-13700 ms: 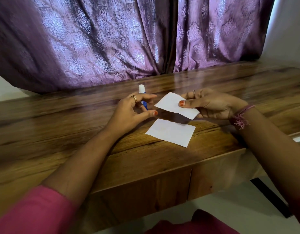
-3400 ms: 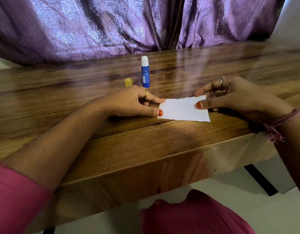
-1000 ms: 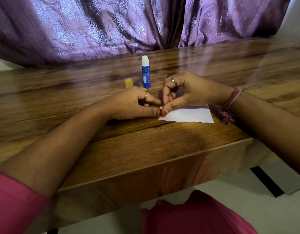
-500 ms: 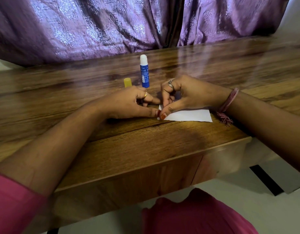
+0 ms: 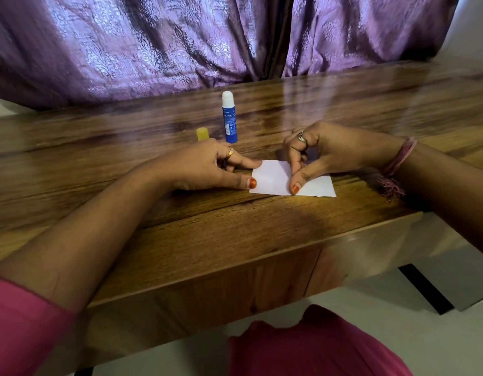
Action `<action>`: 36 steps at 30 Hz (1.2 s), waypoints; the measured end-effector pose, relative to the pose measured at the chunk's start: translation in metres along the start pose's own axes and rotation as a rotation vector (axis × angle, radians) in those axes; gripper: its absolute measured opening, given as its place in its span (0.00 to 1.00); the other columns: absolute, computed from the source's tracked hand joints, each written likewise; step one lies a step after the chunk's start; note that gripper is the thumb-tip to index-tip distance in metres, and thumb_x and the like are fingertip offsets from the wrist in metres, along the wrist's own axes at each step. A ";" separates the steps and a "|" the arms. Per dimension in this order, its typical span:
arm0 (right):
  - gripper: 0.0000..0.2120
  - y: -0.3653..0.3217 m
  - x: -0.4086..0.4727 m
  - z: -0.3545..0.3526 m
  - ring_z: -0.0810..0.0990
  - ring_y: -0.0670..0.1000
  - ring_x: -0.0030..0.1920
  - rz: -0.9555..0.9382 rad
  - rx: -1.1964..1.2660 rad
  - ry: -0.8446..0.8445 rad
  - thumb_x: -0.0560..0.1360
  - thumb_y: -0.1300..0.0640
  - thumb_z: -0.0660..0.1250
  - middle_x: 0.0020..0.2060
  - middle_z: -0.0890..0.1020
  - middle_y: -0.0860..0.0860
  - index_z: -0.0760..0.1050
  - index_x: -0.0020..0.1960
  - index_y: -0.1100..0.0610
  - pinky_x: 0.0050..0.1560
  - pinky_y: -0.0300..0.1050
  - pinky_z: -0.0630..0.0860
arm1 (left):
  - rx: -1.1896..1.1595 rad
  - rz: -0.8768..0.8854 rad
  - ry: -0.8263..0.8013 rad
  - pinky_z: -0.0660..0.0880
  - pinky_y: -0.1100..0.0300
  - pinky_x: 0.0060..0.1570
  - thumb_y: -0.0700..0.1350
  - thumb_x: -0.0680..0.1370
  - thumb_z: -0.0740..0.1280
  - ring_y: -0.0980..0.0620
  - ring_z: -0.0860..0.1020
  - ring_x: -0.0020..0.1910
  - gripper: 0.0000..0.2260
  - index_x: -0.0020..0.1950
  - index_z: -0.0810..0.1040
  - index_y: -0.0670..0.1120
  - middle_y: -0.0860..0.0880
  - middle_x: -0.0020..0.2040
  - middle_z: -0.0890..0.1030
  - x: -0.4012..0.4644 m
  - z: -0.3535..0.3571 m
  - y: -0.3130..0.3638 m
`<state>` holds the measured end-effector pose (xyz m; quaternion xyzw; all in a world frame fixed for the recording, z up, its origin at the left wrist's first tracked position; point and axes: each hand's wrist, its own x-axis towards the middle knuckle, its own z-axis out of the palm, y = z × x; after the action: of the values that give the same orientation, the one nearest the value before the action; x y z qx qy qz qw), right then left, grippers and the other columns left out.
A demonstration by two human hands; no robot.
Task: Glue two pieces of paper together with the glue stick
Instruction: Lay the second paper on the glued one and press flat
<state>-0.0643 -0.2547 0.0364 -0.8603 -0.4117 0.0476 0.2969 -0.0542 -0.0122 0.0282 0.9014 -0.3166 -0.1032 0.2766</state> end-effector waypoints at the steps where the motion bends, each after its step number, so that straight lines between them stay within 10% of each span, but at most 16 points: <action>1: 0.09 0.002 -0.003 -0.001 0.76 0.61 0.37 0.003 0.008 0.005 0.60 0.50 0.77 0.34 0.79 0.57 0.78 0.34 0.52 0.40 0.61 0.74 | -0.006 -0.001 -0.001 0.64 0.63 0.40 0.64 0.62 0.68 0.64 0.69 0.34 0.24 0.57 0.76 0.65 0.57 0.36 0.70 0.000 0.000 -0.001; 21: 0.07 0.018 -0.053 -0.010 0.72 0.56 0.35 0.103 0.115 0.081 0.62 0.57 0.76 0.32 0.76 0.54 0.78 0.34 0.54 0.38 0.52 0.70 | -0.016 0.029 0.017 0.65 0.61 0.44 0.65 0.62 0.68 0.63 0.69 0.36 0.25 0.58 0.77 0.64 0.58 0.37 0.69 0.002 0.002 -0.008; 26: 0.04 0.018 -0.078 -0.008 0.79 0.40 0.40 0.111 0.328 0.187 0.72 0.61 0.67 0.38 0.83 0.45 0.78 0.46 0.58 0.45 0.31 0.74 | 0.019 0.065 0.032 0.64 0.67 0.40 0.61 0.66 0.67 0.64 0.68 0.36 0.25 0.62 0.76 0.60 0.56 0.38 0.68 -0.001 0.004 -0.006; 36: 0.14 0.009 -0.092 0.000 0.79 0.43 0.50 -0.015 -0.099 0.228 0.77 0.67 0.62 0.49 0.78 0.48 0.81 0.57 0.57 0.54 0.32 0.70 | -0.160 0.053 0.251 0.66 0.62 0.39 0.44 0.74 0.70 0.53 0.68 0.37 0.12 0.57 0.78 0.53 0.53 0.39 0.73 -0.010 0.005 0.008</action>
<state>-0.1188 -0.3270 0.0168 -0.8707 -0.3835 -0.0731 0.2993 -0.0682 -0.0131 0.0285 0.8736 -0.2940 -0.0073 0.3877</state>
